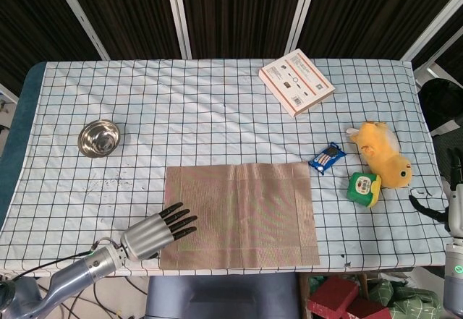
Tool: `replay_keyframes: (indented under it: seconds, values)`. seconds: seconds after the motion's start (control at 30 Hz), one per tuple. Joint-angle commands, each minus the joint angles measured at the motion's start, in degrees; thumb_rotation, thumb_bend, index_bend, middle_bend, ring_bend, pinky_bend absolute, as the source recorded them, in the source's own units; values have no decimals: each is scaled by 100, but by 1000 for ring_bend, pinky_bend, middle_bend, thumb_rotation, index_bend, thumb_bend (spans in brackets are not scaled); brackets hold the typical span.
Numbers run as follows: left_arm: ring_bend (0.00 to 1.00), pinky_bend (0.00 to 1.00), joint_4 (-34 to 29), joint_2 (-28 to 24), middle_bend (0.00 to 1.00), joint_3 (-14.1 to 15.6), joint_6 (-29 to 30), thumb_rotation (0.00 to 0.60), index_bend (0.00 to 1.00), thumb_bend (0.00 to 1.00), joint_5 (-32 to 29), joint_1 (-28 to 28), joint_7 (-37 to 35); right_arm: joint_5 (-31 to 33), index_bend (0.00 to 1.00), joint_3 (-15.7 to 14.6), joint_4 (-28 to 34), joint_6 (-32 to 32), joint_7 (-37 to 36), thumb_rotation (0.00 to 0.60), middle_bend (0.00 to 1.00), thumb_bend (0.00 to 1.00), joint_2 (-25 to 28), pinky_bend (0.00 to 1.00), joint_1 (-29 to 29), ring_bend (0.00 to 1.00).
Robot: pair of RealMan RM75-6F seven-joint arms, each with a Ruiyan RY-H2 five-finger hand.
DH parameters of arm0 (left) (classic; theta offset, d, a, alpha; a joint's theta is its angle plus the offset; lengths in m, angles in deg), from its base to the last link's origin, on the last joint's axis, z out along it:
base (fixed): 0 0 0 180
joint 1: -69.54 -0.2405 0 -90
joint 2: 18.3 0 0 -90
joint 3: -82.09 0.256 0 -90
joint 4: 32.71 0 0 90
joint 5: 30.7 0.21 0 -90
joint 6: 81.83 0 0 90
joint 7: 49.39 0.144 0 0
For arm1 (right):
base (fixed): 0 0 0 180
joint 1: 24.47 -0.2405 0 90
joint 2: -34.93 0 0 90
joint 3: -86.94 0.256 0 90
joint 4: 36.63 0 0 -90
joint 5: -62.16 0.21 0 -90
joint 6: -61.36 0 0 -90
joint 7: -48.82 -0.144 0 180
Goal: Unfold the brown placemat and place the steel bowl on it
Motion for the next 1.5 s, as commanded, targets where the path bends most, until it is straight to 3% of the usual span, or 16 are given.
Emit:
replay_keyframes:
  seconds: [0.03, 0.27, 0.63, 0.8, 1.1, 1.5]
  values:
    - [0, 16, 48, -55, 42, -236, 270, 600, 140, 5, -376, -204, 120, -4, 0, -3, 3, -1, 2, 600, 0, 101, 1, 158, 0, 0]
    - [0, 17, 110, -137, 80, -843, 654, 600, 243, 32, -1631, -511, 745, -36, 0, -25, 14, 3, 29, 600, 0, 102, -8, 158, -2, 0]
    - [0, 30, 1508, 282, 114, -1442, 979, 600, 298, 103, -3020, -716, 1211, -67, 0, -49, 23, 10, 59, 600, 0, 102, -16, 158, -2, 0]
    - [0, 30, 2100, 469, 119, -1624, 860, 600, 295, 110, -3523, -708, 1240, -55, 0, -49, 13, -8, 67, 600, 0, 102, -17, 158, -9, 0]
    - [12, 43, 2976, 992, 163, -1922, 517, 600, 384, 163, -4381, -547, 1378, -42, 0, -42, 14, -9, 68, 600, 0, 102, -14, 158, -9, 0]
    - [21, 60, 4090, 1849, 186, -1995, 135, 600, 416, 171, -4762, -194, 1721, -20, 0, -27, 15, -10, 36, 600, 0, 102, -1, 158, -2, 0]
